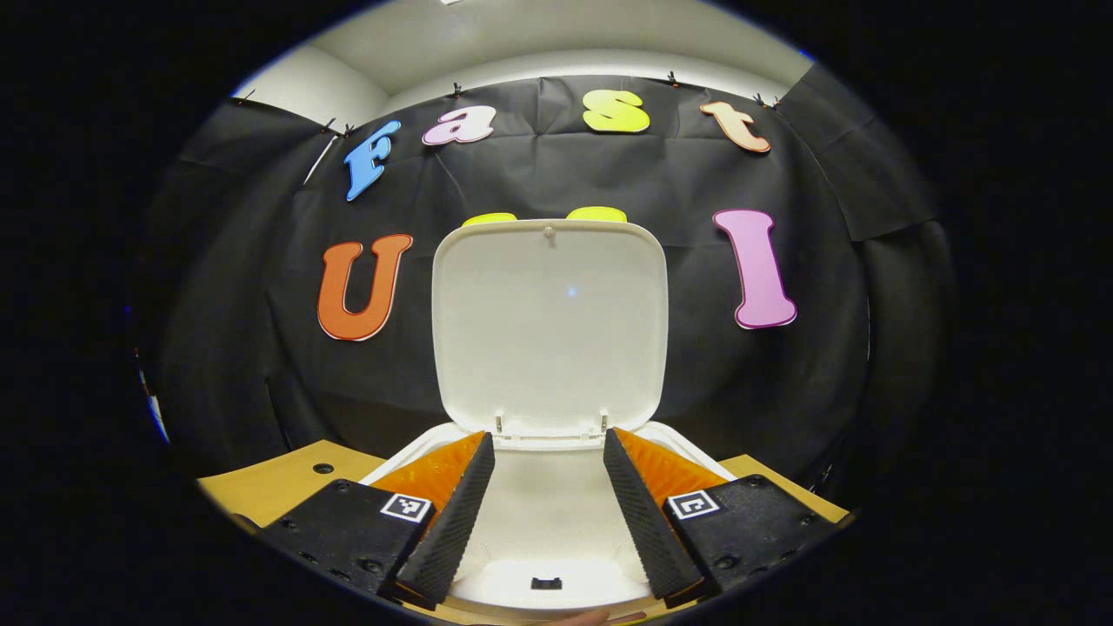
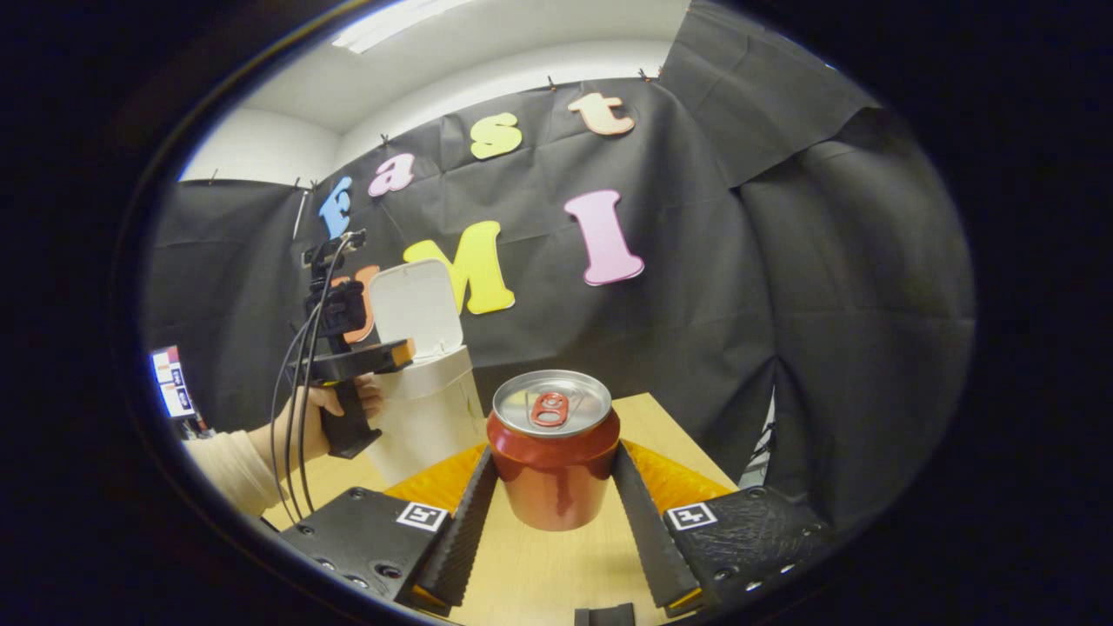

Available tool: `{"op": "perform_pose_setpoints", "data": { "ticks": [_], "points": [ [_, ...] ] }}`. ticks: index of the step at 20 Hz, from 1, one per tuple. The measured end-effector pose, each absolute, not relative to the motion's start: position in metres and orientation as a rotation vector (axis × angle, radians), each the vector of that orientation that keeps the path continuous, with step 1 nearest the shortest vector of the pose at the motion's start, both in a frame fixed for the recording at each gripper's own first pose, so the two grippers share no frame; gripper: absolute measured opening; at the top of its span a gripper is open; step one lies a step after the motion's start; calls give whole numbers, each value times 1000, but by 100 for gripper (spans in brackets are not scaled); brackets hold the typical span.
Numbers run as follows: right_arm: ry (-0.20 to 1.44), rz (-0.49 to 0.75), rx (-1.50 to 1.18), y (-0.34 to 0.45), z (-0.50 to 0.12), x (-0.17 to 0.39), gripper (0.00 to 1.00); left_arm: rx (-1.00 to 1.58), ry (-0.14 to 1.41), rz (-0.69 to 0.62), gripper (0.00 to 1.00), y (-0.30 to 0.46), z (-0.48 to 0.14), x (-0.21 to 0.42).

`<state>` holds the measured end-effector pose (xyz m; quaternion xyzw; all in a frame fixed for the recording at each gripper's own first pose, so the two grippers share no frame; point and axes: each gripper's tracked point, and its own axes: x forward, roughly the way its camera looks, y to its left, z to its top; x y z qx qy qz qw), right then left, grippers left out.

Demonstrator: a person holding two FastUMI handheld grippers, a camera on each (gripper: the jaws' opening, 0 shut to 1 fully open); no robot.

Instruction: Press the lid of the desktop garbage bin to open it, pick up the crumpled paper on the desktop and throw it into the bin, then pick up the pop can on the desktop and drop it into the bin, and finally close the garbage bin lid.

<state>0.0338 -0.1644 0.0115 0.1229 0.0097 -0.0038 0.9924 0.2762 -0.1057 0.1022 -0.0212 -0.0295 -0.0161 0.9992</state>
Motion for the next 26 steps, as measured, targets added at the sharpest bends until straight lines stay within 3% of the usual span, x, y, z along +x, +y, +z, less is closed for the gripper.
{"op": "perform_pose_setpoints", "data": {
  "ticks": [3,4,12,14,20,26],
  "points": [
    [23,-14,239,-164,10,35,76,-41,-49,-74,89,-113,100,273],
    [25,-16,235,-162,9,35,76,-39,-48,-86,98,-114,100,270],
    [29,-34,191,-148,7,40,76,-25,-79,-78,98,-99,115,233],
    [39,-35,183,-142,6,41,76,-9,-121,-100,98,-96,127,212],
    [44,55,150,-104,10,35,77,78,-188,-6,95,-43,141,133],
    [44,42,97,-86,10,34,76,77,-173,44,96,14,106,61]
  ]
}}
